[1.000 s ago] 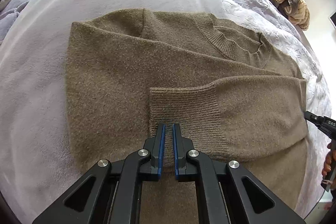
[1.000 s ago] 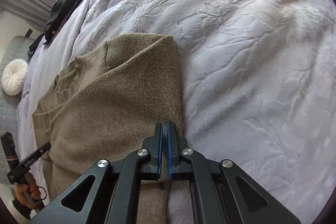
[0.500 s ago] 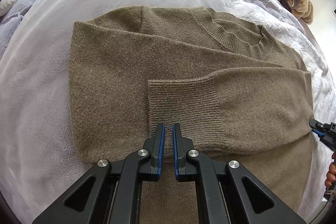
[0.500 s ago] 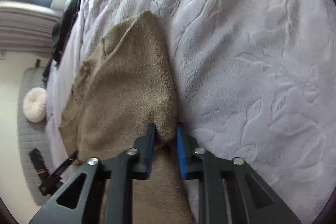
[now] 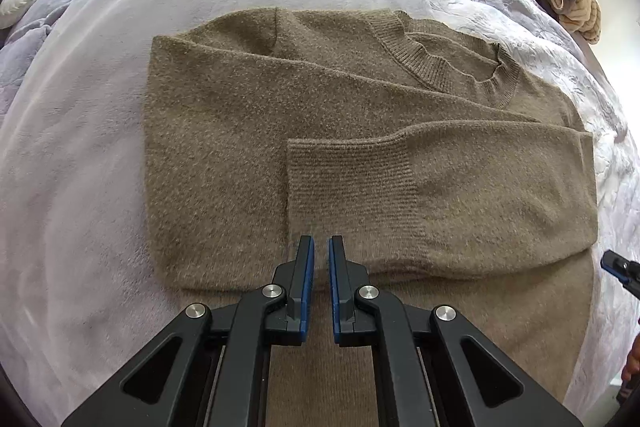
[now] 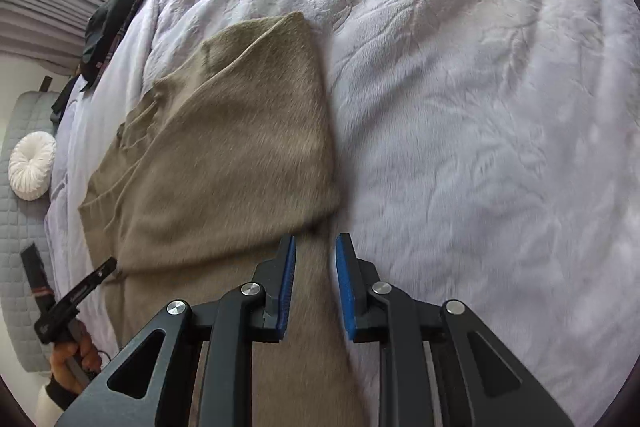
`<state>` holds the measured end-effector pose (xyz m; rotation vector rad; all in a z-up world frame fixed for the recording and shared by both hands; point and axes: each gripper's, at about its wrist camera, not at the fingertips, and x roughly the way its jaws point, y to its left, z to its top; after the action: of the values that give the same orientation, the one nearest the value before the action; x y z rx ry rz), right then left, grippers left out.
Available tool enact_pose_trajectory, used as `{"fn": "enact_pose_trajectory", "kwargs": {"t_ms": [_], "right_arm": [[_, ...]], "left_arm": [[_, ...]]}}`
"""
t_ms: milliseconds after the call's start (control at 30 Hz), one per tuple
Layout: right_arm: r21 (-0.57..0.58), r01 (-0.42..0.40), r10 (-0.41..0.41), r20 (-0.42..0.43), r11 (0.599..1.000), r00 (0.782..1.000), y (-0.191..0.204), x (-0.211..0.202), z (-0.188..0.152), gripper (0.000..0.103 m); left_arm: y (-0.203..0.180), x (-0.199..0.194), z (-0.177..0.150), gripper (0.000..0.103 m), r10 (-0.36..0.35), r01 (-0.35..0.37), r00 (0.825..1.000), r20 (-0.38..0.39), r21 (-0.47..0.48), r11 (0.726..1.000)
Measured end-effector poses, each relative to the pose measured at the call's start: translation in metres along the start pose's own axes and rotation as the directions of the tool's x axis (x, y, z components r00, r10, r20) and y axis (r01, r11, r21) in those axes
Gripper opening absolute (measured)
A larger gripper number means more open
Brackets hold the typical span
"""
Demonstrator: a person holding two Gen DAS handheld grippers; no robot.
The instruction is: Fold small clothes
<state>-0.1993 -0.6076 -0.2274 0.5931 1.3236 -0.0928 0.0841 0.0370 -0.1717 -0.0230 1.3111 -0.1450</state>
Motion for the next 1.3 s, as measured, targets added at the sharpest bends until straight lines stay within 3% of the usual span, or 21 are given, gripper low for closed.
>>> {"fn": "enact_pose_trajectory", "kwargs": {"t_ms": [167, 233, 300, 467, 600, 633, 667, 700, 733, 1067, 1300], "right_arm": [[0.009, -0.024, 0.025, -0.013, 1.000, 1.000, 0.006, -0.004, -0.017, 0.025], [0.005, -0.026, 0.027, -0.022, 1.000, 0.999, 0.009, -0.006, -0.023, 0.036], [-0.007, -0.029, 0.029, -0.022, 1.000, 0.999, 0.014, -0.007, -0.032, 0.054], [-0.034, -0.047, 0.046, -0.033, 0.998, 0.998, 0.027, -0.010, -0.045, 0.055], [-0.057, -0.064, 0.062, -0.032, 0.996, 0.998, 0.036, -0.012, -0.052, 0.066], [-0.063, -0.067, 0.065, -0.034, 0.996, 0.997, 0.038, -0.013, -0.053, 0.066], [-0.070, -0.072, 0.069, -0.038, 0.995, 0.997, 0.041, -0.012, -0.055, 0.069], [-0.075, -0.077, 0.074, -0.041, 0.994, 0.996, 0.043, -0.012, -0.057, 0.073], [-0.081, -0.084, 0.080, -0.044, 0.993, 0.996, 0.044, -0.012, -0.058, 0.075], [-0.117, -0.144, 0.131, -0.112, 0.983, 0.985, 0.050, -0.013, -0.070, 0.080], [-0.148, -0.213, 0.181, -0.200, 0.966, 0.963, 0.043, -0.013, -0.083, 0.080]], "left_arm": [[-0.002, -0.009, -0.009, 0.009, 0.008, -0.008, 0.999, -0.038, 0.004, 1.000], [-0.002, -0.012, -0.013, 0.009, 0.020, -0.020, 0.999, -0.044, 0.008, 1.000], [-0.003, -0.017, -0.018, 0.009, 0.025, -0.024, 0.998, -0.049, 0.007, 1.000], [-0.006, -0.026, -0.031, 0.009, 0.064, -0.064, 0.997, -0.052, 0.019, 0.998], [-0.005, -0.033, -0.039, 0.012, 0.036, -0.036, 0.998, -0.048, -0.009, 0.999], [-0.005, -0.034, -0.041, 0.051, 0.030, -0.031, 0.998, -0.052, -0.019, 0.999], [-0.004, -0.035, -0.043, 0.083, 0.030, -0.032, 0.998, -0.059, -0.028, 0.999], [-0.005, -0.037, -0.044, 0.100, 0.049, -0.051, 0.997, -0.052, -0.039, 0.998], [-0.005, -0.043, -0.046, 0.101, 0.068, -0.068, 0.998, -0.017, -0.043, 0.997], [-0.013, -0.069, -0.072, 0.101, 0.149, -0.149, 0.989, -0.013, -0.018, 0.989], [-0.020, -0.079, -0.117, 0.101, 0.099, -0.103, 0.993, -0.063, -0.067, 0.992]]}}
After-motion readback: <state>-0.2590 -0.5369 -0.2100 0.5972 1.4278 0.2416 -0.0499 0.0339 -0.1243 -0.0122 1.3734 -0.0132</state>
